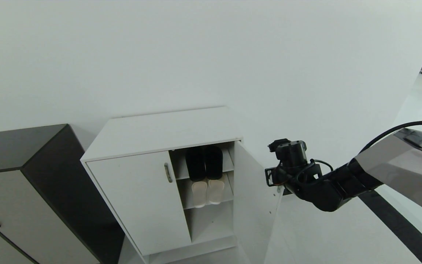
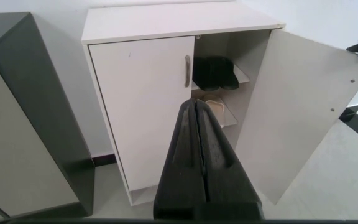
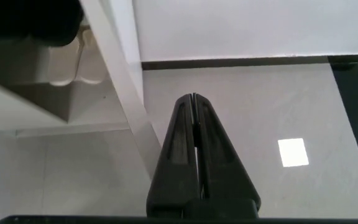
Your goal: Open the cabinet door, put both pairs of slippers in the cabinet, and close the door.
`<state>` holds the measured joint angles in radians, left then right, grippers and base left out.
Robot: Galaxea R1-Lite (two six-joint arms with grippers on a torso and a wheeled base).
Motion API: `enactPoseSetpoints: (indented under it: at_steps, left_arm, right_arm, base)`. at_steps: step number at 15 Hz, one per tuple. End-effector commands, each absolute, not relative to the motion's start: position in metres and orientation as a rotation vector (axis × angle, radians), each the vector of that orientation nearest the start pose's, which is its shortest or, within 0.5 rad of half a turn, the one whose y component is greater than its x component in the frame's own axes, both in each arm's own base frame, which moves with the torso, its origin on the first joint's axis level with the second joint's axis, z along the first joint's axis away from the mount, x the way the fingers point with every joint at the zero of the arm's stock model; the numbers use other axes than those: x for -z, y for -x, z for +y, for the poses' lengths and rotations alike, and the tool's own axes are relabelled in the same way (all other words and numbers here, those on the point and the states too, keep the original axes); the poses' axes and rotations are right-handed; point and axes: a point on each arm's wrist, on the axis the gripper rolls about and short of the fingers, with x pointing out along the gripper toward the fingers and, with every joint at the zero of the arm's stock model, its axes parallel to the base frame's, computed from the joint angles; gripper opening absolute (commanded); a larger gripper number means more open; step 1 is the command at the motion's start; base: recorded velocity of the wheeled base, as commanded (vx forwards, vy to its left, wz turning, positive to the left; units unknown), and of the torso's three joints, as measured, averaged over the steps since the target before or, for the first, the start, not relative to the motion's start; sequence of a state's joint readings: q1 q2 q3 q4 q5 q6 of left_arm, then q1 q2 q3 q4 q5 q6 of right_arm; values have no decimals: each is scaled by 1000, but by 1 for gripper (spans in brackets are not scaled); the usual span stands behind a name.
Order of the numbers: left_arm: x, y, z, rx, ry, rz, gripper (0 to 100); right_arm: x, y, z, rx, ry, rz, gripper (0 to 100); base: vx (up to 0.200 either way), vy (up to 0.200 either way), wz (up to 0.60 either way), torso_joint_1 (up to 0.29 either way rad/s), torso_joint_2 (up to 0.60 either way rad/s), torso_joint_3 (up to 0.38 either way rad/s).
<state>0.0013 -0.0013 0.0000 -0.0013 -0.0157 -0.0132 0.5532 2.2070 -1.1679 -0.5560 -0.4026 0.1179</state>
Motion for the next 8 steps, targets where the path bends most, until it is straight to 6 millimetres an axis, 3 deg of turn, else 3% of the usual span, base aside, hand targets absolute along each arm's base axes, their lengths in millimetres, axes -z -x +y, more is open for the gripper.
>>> enactPoseSetpoints:
  at_steps: [1, 6, 8]
  left_arm:
    - [-76, 23, 0, 14, 14, -1, 0]
    - [-76, 23, 0, 14, 14, -1, 0]
    - [-76, 23, 0, 14, 15, -1, 0]
  right_arm:
    - [-89, -344, 227, -174, 111, 432, 0]
    - [-89, -315, 262, -287, 113, 438, 0]
    - [-99, -297, 273, -411, 35, 456, 0]
  base:
    - [0, 0, 0, 0, 0, 0]
    - [0, 0, 0, 0, 0, 0]
    - [0, 0, 0, 0, 0, 0]
